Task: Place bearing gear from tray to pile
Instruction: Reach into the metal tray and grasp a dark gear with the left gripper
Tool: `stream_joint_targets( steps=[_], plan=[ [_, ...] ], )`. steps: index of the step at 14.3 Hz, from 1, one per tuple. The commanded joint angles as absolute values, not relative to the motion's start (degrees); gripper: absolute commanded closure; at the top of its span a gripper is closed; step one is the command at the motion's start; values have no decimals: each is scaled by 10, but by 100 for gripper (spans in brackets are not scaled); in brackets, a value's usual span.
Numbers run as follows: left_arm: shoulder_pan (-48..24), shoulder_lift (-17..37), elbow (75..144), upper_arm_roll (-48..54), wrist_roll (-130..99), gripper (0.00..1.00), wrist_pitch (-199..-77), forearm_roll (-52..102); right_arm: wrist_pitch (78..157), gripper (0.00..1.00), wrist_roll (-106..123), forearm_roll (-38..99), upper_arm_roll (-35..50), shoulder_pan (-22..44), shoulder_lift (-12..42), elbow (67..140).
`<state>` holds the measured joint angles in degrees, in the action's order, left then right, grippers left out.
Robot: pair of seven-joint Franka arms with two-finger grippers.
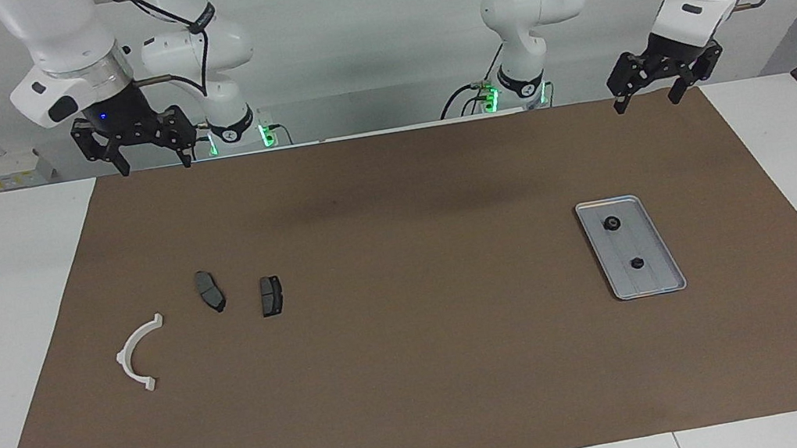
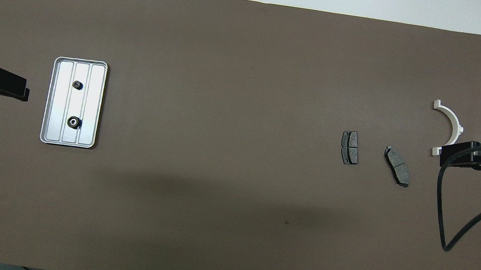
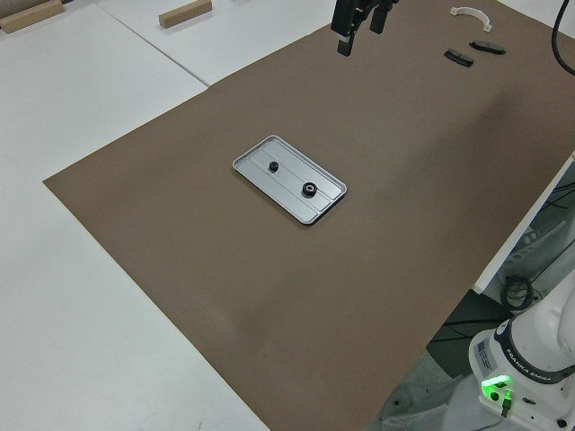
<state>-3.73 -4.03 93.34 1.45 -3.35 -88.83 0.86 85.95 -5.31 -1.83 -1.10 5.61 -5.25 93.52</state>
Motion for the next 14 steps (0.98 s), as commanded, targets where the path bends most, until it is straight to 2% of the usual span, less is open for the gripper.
stream_joint_targets(
  steps=[1,3,5,6,7,10,12,14],
  plan=[
    [-43,-53,947,10,-33,0,-898,18,866,0,-62,-12,-9,54,-62,943],
    [-47,-61,965,10,-43,0,-889,17,866,0,-62,-12,-9,54,-62,944],
    [-39,-107,1066,10,-54,0,-945,10,866,0,-62,-12,-9,54,-62,944],
    [-31,-107,1104,6,-41,0,-1006,10,866,0,-62,-12,-9,54,-62,943],
    [-16,-94,1131,6,-18,0,-1045,10,866,0,-62,-12,-9,54,-62,943],
    [4,-2,1185,6,10,0,-1184,11,866,0,-59,-12,-9,54,-62,943],
    [22,28,1247,6,16,0,-1299,10,866,0,-59,-12,-11,52,-64,942],
    [19,60,1264,6,17,0,-1343,11,867,0,-57,-12,-12,49,-70,943]
  ],
)
